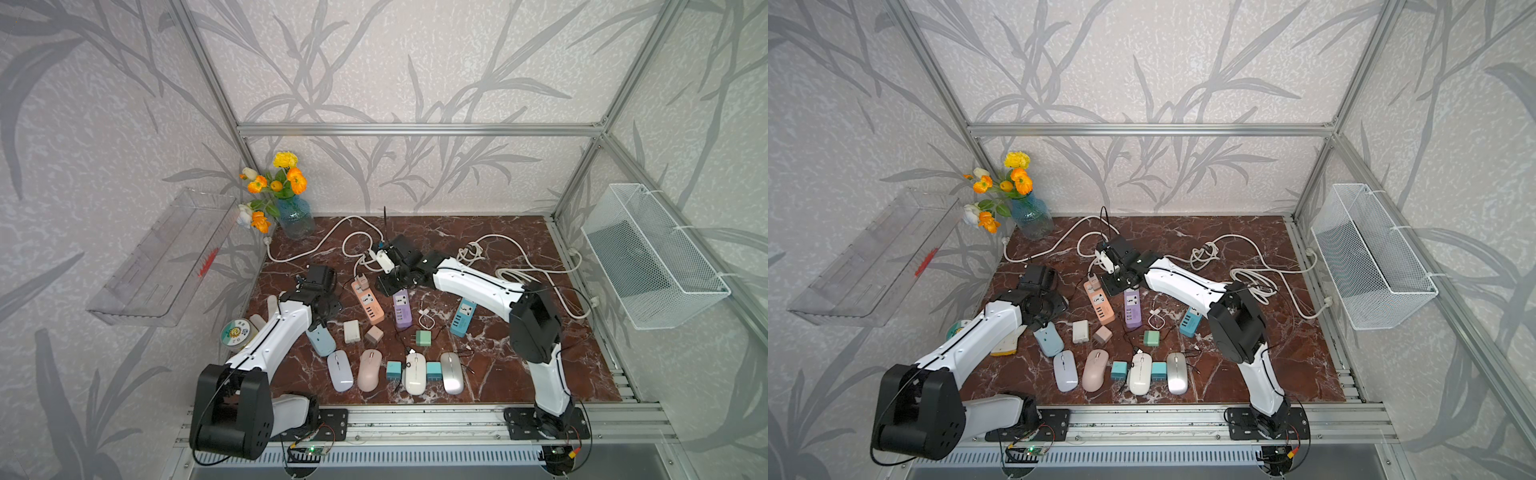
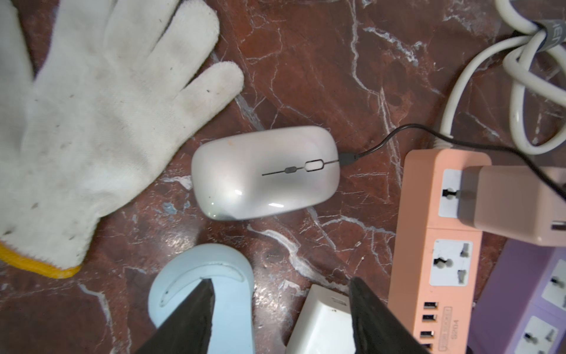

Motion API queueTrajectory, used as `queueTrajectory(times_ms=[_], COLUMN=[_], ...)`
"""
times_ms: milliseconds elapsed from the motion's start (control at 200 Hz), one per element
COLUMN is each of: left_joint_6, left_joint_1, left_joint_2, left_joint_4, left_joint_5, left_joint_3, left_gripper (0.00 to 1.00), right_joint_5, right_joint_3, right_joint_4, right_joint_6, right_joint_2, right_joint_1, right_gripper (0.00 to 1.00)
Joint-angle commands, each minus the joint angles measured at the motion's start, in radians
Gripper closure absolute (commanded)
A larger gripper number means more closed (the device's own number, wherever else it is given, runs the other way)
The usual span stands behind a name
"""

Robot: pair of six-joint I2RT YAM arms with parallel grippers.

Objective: Unplug the wireless mouse
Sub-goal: Pick up the mouse from the center of the board.

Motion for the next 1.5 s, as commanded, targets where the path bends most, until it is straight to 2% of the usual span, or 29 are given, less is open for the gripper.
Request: queueTrajectory(times_ms=[0, 120, 275, 440, 560, 650, 765, 875, 1020, 1155, 1235, 1494], left_joint_6=[0.004, 0.012, 0.090, 0.225, 0.370, 0.514, 0.757, 0.907, 0.934, 0.964, 0.980, 1.015], left_joint_1=[0.023, 0.069, 0.139, 0.141, 0.140, 0.140, 0.138, 0.141, 0.140, 0.140, 0.140, 0.147], left_joint_2=[0.016, 0.024, 0.080, 0.236, 0.327, 0.352, 0.367, 0.386, 0.458, 0.530, 0.556, 0.533], left_joint_4=[0.064, 0.025, -0.003, -0.097, -0.134, -0.171, -0.258, -0.322, -0.356, -0.345, -0.336, -0.270], left_joint_5=[0.064, 0.024, 0.015, 0.019, 0.079, 0.094, 0.148, 0.185, 0.221, 0.105, 0.089, 0.075], left_joint_3=[-0.004, 0.006, 0.046, 0.200, 0.292, 0.338, 0.368, 0.360, 0.381, 0.391, 0.402, 0.422], left_gripper=[0.33, 0.33, 0.33, 0.17, 0.11, 0.00, 0.00, 0.00, 0.00, 0.02, 0.02, 0.07], right_joint_5=[0.096, 0.110, 0.088, 0.059, 0.040, 0.011, -0.033, -0.056, -0.057, -0.049, -0.049, -0.065], right_joint_3=[0.125, 0.200, 0.196, 0.043, -0.100, -0.226, -0.355, -0.416, -0.441, -0.459, -0.468, -0.472], right_joint_4=[-0.093, -0.121, -0.123, -0.067, -0.033, 0.003, 0.043, 0.050, 0.020, 0.001, -0.002, 0.006], right_joint_6=[-0.021, 0.002, 0.006, 0.013, -0.009, -0.014, 0.000, -0.006, -0.029, -0.048, -0.053, -0.037], right_joint_2=[0.080, 0.124, 0.107, -0.005, -0.107, -0.197, -0.294, -0.357, -0.410, -0.466, -0.479, -0.469], right_joint_1=[0.040, 0.058, 0.083, 0.082, 0.076, 0.061, 0.024, -0.003, -0.021, -0.027, -0.031, -0.032], right_gripper=[0.63, 0.63, 0.63, 0.63, 0.64, 0.64, 0.65, 0.65, 0.65, 0.65, 0.66, 0.66])
